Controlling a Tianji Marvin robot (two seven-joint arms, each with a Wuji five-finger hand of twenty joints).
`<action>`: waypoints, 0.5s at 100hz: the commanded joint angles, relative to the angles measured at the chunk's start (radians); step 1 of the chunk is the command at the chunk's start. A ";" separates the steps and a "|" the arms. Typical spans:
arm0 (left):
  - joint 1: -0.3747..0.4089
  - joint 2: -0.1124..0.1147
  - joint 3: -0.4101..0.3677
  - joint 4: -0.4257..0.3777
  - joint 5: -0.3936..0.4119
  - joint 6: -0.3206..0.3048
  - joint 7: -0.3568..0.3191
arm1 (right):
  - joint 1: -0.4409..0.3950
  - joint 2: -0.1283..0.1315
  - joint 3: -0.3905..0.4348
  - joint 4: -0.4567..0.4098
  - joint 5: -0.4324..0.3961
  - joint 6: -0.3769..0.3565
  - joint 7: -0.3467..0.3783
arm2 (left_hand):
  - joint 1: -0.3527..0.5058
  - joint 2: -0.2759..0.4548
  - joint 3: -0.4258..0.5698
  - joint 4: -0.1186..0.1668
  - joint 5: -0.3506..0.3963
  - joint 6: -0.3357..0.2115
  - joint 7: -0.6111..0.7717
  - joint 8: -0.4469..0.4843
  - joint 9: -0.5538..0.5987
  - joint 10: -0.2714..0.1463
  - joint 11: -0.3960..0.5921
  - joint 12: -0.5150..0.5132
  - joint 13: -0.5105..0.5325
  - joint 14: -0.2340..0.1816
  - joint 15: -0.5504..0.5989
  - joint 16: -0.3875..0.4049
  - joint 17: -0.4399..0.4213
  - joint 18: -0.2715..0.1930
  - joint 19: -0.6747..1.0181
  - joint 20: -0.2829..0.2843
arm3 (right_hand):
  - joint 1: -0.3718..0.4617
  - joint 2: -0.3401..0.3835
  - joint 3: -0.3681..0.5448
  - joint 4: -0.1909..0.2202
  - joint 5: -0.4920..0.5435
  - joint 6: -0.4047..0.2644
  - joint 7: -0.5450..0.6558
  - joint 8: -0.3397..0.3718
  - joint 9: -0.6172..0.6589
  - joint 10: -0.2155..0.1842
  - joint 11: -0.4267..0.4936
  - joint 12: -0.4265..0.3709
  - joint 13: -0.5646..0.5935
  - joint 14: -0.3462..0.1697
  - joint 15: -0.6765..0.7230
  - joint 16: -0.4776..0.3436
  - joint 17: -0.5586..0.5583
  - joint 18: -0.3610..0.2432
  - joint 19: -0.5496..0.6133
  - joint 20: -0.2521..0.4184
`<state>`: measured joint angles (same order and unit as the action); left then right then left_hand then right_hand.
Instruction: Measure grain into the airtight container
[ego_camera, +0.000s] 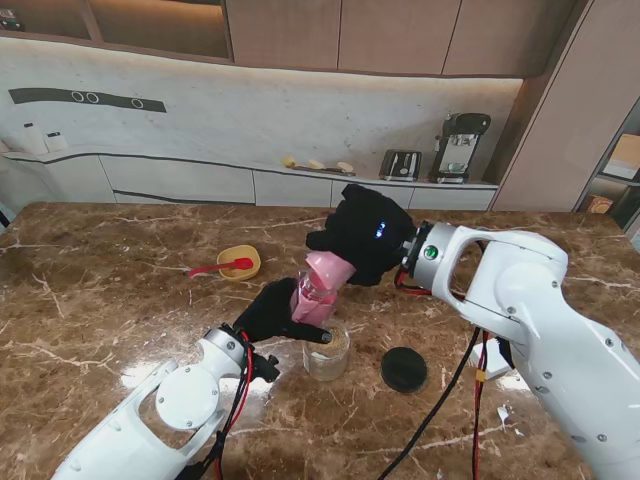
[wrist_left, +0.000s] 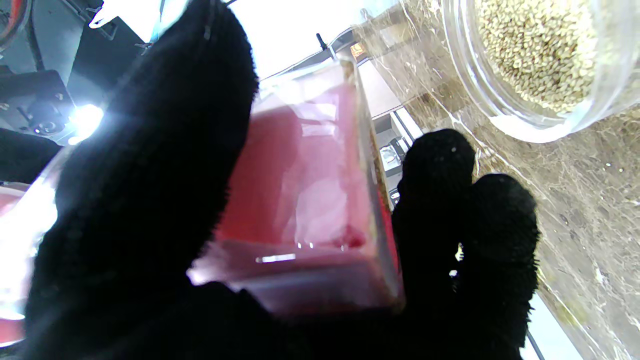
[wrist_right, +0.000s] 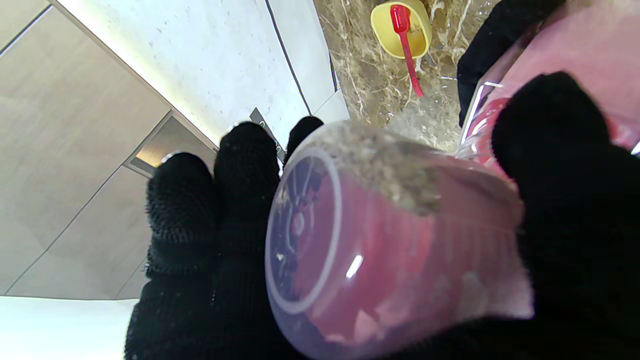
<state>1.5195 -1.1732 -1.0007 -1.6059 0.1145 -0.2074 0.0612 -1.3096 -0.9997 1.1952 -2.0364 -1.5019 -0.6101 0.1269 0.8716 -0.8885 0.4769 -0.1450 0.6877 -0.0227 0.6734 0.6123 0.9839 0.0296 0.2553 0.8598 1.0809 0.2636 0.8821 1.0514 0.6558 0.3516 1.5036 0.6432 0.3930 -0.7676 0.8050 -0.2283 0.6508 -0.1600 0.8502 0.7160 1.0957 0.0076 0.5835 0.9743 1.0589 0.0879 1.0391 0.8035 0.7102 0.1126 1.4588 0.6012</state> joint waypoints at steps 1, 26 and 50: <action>-0.005 -0.006 0.002 -0.015 -0.005 -0.005 0.002 | 0.001 0.011 -0.007 0.019 -0.022 -0.013 0.007 | 0.192 0.504 0.179 -0.043 0.209 -0.179 0.223 0.018 0.116 -0.076 0.105 0.035 0.057 -0.049 0.040 -0.004 0.016 -0.018 0.057 -0.001 | 0.168 0.244 0.209 -0.055 0.108 -0.130 0.030 -0.010 0.122 -0.164 0.198 0.069 0.042 -0.174 0.061 0.030 0.009 -0.062 0.040 0.028; -0.009 -0.008 0.008 -0.021 -0.008 0.011 0.004 | 0.026 0.025 -0.031 0.017 -0.112 -0.028 -0.071 | 0.189 0.507 0.178 -0.045 0.201 -0.176 0.219 0.015 0.114 -0.067 0.104 0.033 0.060 -0.053 0.041 -0.005 0.020 -0.022 0.058 -0.002 | 0.169 0.252 0.205 -0.055 0.110 -0.136 0.031 -0.015 0.128 -0.167 0.206 0.072 0.045 -0.179 0.075 0.037 0.011 -0.065 0.047 0.034; -0.008 -0.008 0.010 -0.029 -0.009 0.022 0.003 | 0.036 0.037 -0.044 0.023 -0.170 -0.025 -0.138 | 0.189 0.509 0.175 -0.045 0.195 -0.173 0.217 0.011 0.114 -0.062 0.103 0.031 0.062 -0.052 0.042 -0.006 0.021 -0.022 0.059 -0.003 | 0.165 0.242 0.206 -0.055 0.114 -0.139 0.029 -0.023 0.134 -0.170 0.211 0.073 0.050 -0.183 0.081 0.040 0.015 -0.067 0.052 0.038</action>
<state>1.5153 -1.1733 -0.9947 -1.6120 0.1083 -0.1838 0.0622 -1.2736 -0.9727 1.1578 -2.0275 -1.6533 -0.6333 -0.0101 0.8716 -0.8885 0.4769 -0.1452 0.6877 -0.0223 0.6734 0.6072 0.9844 0.0298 0.2553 0.8603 1.0812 0.2636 0.8821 1.0499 0.6565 0.3516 1.5036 0.6432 0.3930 -0.7674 0.7975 -0.2283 0.6594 -0.1709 0.8506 0.7040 1.1049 0.0012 0.5920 0.9815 1.0684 0.0845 1.0531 0.8056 0.7179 0.1093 1.4692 0.6110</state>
